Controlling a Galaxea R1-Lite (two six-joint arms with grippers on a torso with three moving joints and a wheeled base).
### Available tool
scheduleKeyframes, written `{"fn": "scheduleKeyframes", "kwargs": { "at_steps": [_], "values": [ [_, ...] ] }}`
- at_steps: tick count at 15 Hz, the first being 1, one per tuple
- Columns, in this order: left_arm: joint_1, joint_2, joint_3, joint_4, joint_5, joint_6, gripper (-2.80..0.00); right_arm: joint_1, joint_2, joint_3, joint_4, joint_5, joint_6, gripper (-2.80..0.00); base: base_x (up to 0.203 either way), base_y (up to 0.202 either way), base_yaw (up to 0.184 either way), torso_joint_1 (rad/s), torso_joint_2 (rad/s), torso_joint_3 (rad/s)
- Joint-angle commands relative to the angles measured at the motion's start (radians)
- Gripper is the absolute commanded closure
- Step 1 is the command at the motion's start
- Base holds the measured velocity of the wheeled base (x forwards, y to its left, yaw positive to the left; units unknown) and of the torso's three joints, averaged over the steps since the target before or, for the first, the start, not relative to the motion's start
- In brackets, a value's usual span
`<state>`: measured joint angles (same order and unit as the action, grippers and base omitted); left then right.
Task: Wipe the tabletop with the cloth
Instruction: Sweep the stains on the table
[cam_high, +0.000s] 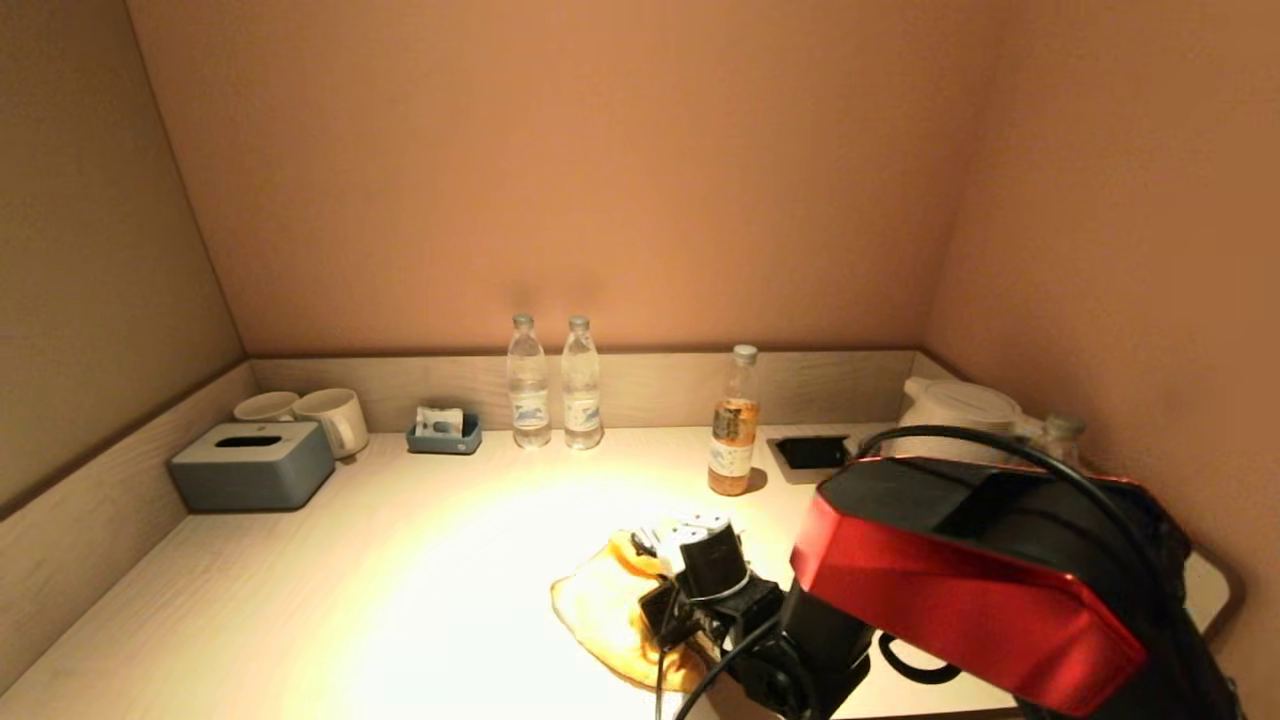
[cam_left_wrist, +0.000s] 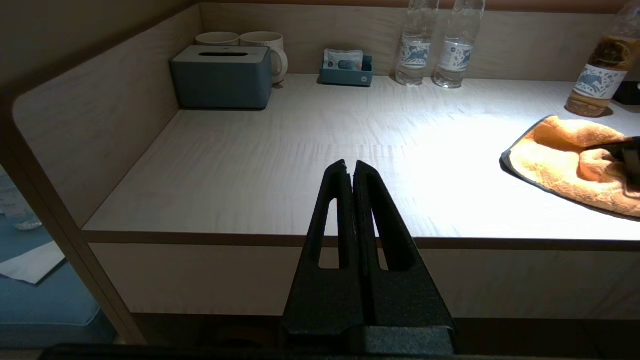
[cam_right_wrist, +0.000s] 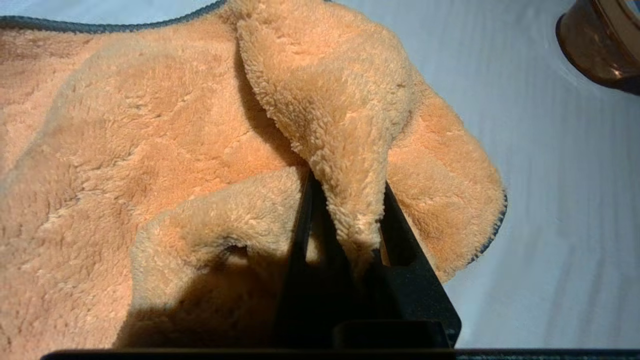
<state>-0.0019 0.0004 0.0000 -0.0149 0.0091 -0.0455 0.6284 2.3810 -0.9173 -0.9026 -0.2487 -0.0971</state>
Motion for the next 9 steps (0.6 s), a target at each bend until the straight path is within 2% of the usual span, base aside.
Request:
{"fn": "scheduleKeyframes", "kwargs": {
  "at_steps": [1,5,9],
  "values": [
    [0.0,0.0,0.0,0.0,0.0,0.0,0.0,0.043,0.058,-0.072,-0.009,-0.006,-0.01,0.0,0.0,0.0,0.0,0.0,0.0,0.0],
    [0.0,0.0,0.0,0.0,0.0,0.0,0.0,0.071,0.097,-0.17,0.043,-0.009,-0.029,0.0,0.0,0.0,0.0,0.0,0.0,0.0],
    [0.0,0.0,0.0,0.0,0.0,0.0,0.0,0.03,0.188,-0.419,0.18,-0.012,-0.03,0.0,0.0,0.0,0.0,0.0,0.0,0.0]
  ]
}}
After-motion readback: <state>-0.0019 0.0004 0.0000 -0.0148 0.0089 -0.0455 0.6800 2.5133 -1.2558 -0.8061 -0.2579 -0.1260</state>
